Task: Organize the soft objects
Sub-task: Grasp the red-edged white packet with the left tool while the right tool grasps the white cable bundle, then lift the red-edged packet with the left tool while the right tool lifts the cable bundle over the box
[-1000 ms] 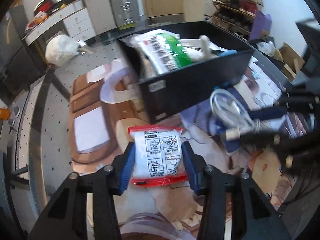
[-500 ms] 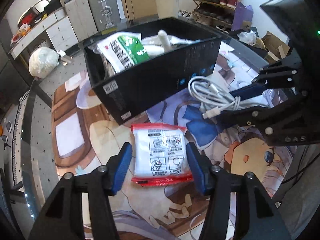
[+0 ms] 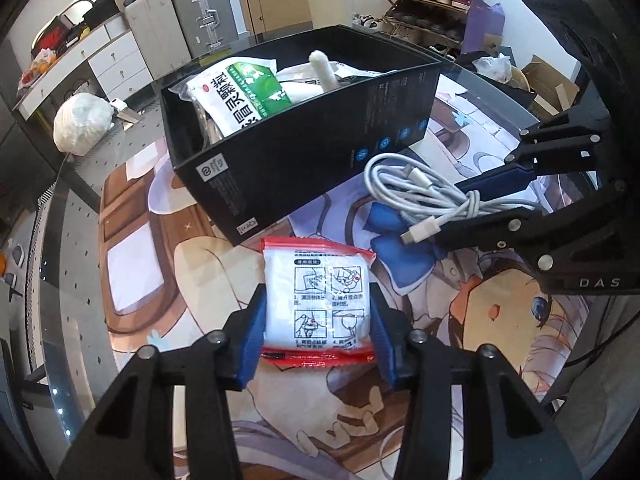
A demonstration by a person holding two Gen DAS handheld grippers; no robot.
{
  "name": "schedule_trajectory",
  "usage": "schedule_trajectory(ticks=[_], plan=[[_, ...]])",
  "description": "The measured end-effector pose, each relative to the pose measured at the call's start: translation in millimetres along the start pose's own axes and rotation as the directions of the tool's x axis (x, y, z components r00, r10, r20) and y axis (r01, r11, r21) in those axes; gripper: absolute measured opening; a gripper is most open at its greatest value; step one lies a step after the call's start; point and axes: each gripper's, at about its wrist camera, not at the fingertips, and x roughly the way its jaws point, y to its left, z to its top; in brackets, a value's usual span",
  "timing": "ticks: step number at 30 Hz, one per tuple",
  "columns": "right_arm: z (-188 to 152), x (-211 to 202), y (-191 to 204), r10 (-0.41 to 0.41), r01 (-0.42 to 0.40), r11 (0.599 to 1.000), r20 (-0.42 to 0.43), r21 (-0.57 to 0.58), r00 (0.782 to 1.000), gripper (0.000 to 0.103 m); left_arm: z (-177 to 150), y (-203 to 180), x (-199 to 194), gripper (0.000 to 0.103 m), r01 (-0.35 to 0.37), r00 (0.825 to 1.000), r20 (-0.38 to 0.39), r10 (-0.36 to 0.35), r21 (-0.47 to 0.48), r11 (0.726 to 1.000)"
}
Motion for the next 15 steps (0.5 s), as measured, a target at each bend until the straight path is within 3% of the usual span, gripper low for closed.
schedule_trajectory(ticks=[9, 15], plan=[[-0.2, -16.0, 1.0, 0.024, -0.024, 1.000, 0.059, -0.001, 0.998, 0.028, 3.9, 1.6, -17.9, 0.046, 0.006, 0.997, 0.071, -0.006, 0.013, 1.000], [2.8, -47.3, 4.5, 0.026, -0.025, 1.000, 0.211, -0.011, 0.977, 0.028, 8.9, 12.8, -49.5, 0.046, -0.027, 0.976, 0.216, 0.029, -0.014, 1.000]])
